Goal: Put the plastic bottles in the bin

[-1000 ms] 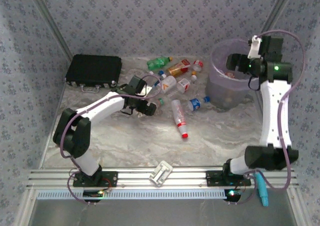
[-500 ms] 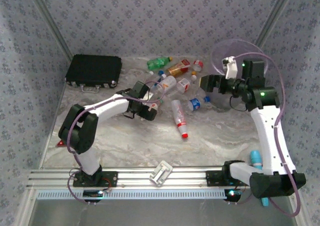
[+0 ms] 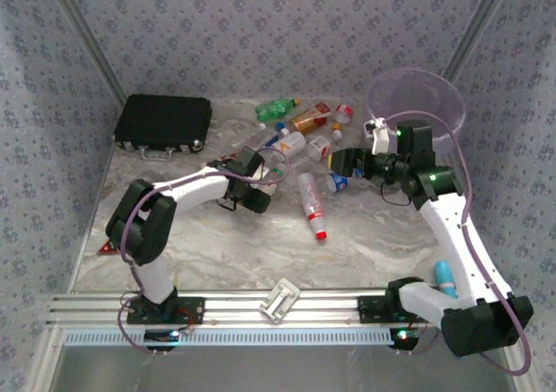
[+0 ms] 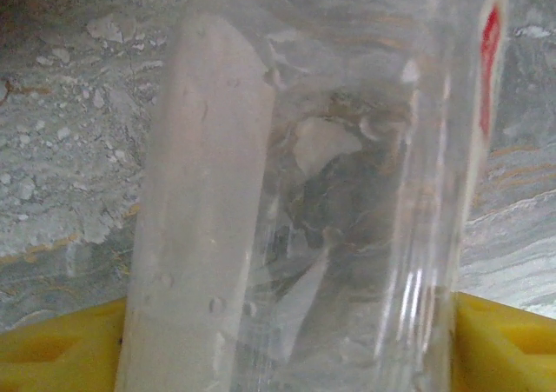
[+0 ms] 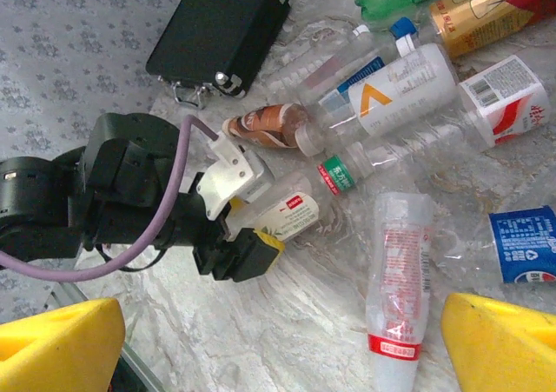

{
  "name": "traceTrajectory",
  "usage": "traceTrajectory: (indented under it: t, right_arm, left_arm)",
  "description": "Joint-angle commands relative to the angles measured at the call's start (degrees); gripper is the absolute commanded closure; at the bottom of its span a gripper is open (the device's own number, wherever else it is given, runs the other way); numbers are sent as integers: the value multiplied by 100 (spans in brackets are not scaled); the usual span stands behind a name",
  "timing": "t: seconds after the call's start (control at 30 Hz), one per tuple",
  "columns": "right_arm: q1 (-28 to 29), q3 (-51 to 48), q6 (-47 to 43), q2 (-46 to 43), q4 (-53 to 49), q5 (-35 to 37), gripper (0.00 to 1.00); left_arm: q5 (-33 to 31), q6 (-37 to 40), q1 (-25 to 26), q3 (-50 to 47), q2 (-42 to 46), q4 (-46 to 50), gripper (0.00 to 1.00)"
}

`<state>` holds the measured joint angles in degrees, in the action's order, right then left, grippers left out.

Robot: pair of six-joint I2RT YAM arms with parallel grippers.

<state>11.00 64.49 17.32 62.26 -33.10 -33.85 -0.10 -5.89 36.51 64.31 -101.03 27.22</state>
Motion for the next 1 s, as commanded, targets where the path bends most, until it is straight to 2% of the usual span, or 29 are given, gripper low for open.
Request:
traceTrajectory:
  t: [0.0, 0.23, 0.33, 0.43, 0.5, 0.7, 0.97]
  right_arm:
    - [34, -293, 468, -131, 643, 157, 5]
    - [26, -411, 645, -324, 747, 331, 4]
    - [28, -407, 776, -272, 780, 208, 4]
    - [40, -538, 1203, -187, 1294, -127, 4]
    - [121, -620, 1519, -58, 1826, -332, 4]
    - [624, -517, 1821, 527, 2637, -143, 6]
    - [1107, -126, 2234, 1410, 3409, 124, 8]
  left_arm:
    - [-86, -81, 56, 6, 198, 165, 32]
    - [-129, -361, 75, -181, 898, 187, 36]
    - [-166, -517, 76, -264, 1344, 214, 36]
    - [-77, -733, 76, -440, 1863, 34, 37]
    - [148, -890, 72, -606, 2224, -225, 38]
    - [1042, -1589, 56, -1229, 3002, -1516, 48]
    - [1617, -2375, 46, -1978, 3571, -2888, 64]
